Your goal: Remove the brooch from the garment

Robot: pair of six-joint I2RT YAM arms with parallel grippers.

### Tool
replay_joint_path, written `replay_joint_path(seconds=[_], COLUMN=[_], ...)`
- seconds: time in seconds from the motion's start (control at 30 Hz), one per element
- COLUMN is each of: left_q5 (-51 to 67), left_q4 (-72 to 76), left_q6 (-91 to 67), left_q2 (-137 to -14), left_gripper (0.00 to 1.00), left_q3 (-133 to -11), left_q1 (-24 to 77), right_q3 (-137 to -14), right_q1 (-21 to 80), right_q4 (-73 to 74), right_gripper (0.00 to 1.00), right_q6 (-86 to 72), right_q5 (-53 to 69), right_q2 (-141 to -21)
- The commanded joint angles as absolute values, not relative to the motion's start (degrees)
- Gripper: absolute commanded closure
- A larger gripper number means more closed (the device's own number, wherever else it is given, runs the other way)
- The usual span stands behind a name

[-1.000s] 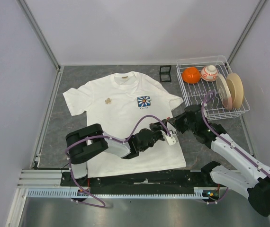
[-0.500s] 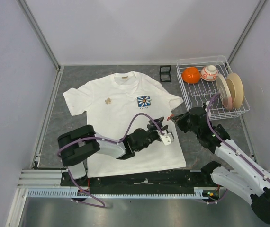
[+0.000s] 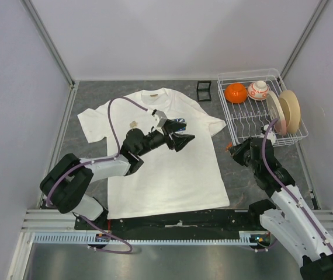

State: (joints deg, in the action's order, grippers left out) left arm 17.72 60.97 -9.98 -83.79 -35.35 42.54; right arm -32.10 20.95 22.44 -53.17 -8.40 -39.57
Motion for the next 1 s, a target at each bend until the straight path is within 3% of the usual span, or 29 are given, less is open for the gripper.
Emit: replay_joint_path(seconds=[0.0, 0.1, 0.17, 0.4, 0.6, 0.73, 0.97], left_q5=[33.30, 37.26, 33.69, 33.04, 32.44, 29.19, 30.59], left_q4=[65.83, 66.27, 63.30, 68.65, 67.25, 58.38, 59.15], left_q6=[-42.65, -51.82, -55.53, -61.45, -56.18, -48.26, -48.69], left_q2=[-88.59, -89.48, -88.60, -89.03, -85.18, -79.38, -78.49], left_gripper=[0.25, 0.25, 0.26, 0.33, 0.34, 0.33, 0.33], left_q3=[-40.34, -40.52, -38.08, -33.92, -32.87, -33.39, -33.58], left_q1=[39.82, 37.97, 38.14, 46.74, 51.14, 53.87, 55.02], right_q3=[-30.67, -31.02, -32.33, -31.38, -28.57, -24.36, -21.45], right_q1=[14.61, 9.87, 6.70, -16.67, -22.58, -28.03, -30.93], right_q4=[27.41, 29.70, 31.54, 29.19, 23.82, 23.73, 20.32], right_gripper=[1.00, 1.00, 1.00, 1.00, 1.00, 1.00, 1.00], right_q6=[-42.46, -40.08, -38.51, -36.47, -37.44, -36.74, -37.88], right_q5=[-5.01, -5.01, -3.87, 12.47, 14.15, 17.66, 17.49], right_q2=[-38.24, -37.88, -38.67, -41.74, -40.96, -39.56, -37.88])
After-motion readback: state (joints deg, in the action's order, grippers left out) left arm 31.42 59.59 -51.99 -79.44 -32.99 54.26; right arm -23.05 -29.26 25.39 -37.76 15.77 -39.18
